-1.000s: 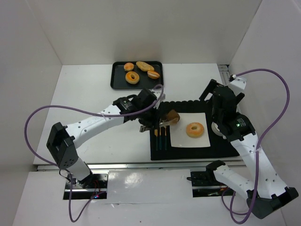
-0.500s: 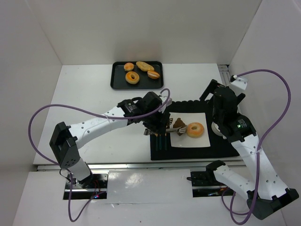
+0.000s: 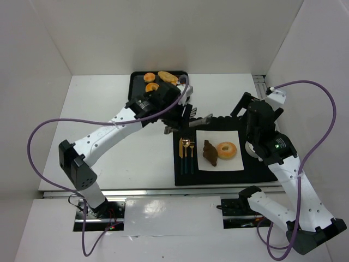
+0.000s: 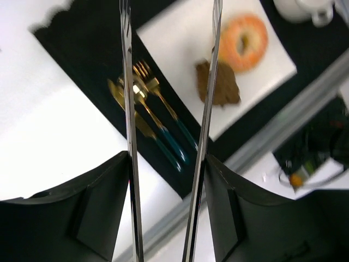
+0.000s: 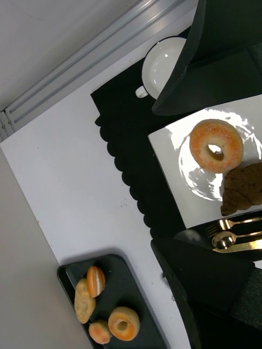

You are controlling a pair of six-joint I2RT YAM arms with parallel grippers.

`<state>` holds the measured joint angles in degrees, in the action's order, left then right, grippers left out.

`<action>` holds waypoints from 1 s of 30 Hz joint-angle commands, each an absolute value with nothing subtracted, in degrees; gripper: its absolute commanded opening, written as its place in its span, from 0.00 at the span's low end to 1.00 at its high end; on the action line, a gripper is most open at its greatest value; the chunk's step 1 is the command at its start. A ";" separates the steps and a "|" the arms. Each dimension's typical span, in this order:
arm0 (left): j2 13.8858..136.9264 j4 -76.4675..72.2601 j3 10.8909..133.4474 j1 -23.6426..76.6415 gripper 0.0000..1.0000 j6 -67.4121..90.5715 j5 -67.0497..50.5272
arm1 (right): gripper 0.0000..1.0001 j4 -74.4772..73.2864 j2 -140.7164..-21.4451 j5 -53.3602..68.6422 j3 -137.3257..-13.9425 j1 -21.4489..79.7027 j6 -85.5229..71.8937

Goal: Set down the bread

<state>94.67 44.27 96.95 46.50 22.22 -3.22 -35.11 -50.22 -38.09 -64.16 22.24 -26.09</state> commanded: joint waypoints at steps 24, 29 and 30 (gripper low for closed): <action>133.00 12.30 130.44 32.17 0.99 22.33 -11.08 | 1.00 -36.47 -49.48 -36.30 -64.07 22.15 -31.38; 121.04 15.90 127.28 32.17 0.99 19.51 -9.40 | 1.00 -36.47 -50.01 -35.68 -62.94 22.15 -31.90; 119.02 15.91 126.22 32.17 0.99 18.99 -9.40 | 1.00 -36.47 -50.01 -35.16 -62.93 22.15 -32.43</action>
<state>130.69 19.31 126.37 31.97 21.56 -9.08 -36.23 -49.74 -35.11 -63.96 22.24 -31.29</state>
